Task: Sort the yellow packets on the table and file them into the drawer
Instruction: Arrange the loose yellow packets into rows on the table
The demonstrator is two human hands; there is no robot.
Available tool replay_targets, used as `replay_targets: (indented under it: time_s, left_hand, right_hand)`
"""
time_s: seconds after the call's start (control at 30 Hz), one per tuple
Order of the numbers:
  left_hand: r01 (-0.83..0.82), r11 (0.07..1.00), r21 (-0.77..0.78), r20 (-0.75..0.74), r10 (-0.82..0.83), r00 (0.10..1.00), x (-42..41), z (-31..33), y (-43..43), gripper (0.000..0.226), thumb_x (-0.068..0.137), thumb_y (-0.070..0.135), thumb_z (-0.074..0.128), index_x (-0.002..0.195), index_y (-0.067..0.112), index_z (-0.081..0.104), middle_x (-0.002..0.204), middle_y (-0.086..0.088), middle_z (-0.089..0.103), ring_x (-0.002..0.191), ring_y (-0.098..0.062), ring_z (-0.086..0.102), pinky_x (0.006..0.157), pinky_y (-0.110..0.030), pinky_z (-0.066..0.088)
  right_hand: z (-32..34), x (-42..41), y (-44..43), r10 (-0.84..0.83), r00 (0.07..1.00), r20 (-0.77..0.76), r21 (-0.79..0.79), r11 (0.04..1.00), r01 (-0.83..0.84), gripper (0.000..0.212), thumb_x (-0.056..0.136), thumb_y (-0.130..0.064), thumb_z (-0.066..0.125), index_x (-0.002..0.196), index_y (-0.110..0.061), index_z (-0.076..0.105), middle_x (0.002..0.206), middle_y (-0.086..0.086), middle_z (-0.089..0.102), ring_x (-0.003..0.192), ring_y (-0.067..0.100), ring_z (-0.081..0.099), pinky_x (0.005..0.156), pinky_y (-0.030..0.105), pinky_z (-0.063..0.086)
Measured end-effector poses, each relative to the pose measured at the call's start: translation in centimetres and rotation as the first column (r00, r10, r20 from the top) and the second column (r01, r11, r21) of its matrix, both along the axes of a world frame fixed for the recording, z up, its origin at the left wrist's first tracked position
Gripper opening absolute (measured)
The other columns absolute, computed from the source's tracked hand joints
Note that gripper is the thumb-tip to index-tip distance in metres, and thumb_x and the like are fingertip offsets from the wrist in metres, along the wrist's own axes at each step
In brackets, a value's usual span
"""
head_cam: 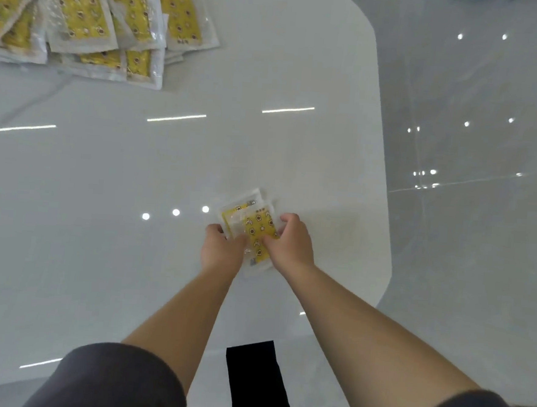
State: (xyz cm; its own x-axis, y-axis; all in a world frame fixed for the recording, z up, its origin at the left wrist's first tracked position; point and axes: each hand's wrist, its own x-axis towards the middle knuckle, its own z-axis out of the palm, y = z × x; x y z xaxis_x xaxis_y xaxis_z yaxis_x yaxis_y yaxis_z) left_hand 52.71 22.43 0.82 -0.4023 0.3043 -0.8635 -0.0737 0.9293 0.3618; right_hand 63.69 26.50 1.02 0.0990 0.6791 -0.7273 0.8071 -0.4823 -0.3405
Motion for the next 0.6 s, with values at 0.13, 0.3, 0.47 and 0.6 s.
replay_targets:
  time_s: [0.13,0.3,0.47,0.6]
  left_hand:
    - [0.065,0.997,0.029,0.136,-0.069,0.988,-0.3,-0.8,0.0,0.011,0.088,0.02,0.061,0.098,0.017,0.064,0.095,-0.006,0.071,0.089,-0.026,0.068,0.086,-0.047,0.056]
    - [-0.06,0.981,0.183,0.291,0.005,0.957,-3.5,0.8,-0.8,0.019,0.091,0.014,0.064,0.108,0.019,0.069,0.1,0.0,0.075,0.096,-0.022,0.07,0.09,-0.046,0.054]
    - [-0.075,0.972,0.222,0.184,0.034,0.982,-9.6,3.1,0.4,0.013,0.086,0.026,0.072,0.095,0.017,0.072,0.088,-0.002,0.076,0.085,-0.023,0.072,0.079,-0.037,0.056]
    - [-0.091,0.967,0.238,0.074,0.076,0.994,-17.0,4.4,2.3,0.015,0.093,0.029,0.061,0.095,0.017,0.069,0.093,-0.005,0.073,0.089,-0.029,0.069,0.076,-0.036,0.053]
  right_hand:
    - [-0.3,-0.3,0.2,0.025,1.0,-0.008,-0.021,0.999,-0.025,0.049,0.082,-0.034,0.072,0.124,-0.019,0.052,0.119,0.001,0.054,0.11,0.021,0.056,0.092,0.04,0.049]
    - [0.8,-0.8,0.7,0.013,0.981,-0.195,-0.073,0.997,-0.028,0.061,0.065,-0.055,0.076,0.112,-0.021,0.059,0.105,-0.003,0.065,0.094,0.017,0.065,0.083,0.04,0.056]
    - [3.7,-5.2,3.0,0.057,0.946,-0.318,-0.074,0.994,-0.085,0.02,0.082,-0.031,0.075,0.088,-0.015,0.066,0.083,-0.002,0.07,0.076,0.017,0.067,0.067,0.026,0.052]
    - [4.7,-11.0,5.5,-0.113,0.943,-0.314,0.016,0.992,0.124,0.038,0.086,-0.023,0.069,0.066,-0.017,0.038,0.061,-0.008,0.038,0.053,0.011,0.036,0.048,0.018,0.027]
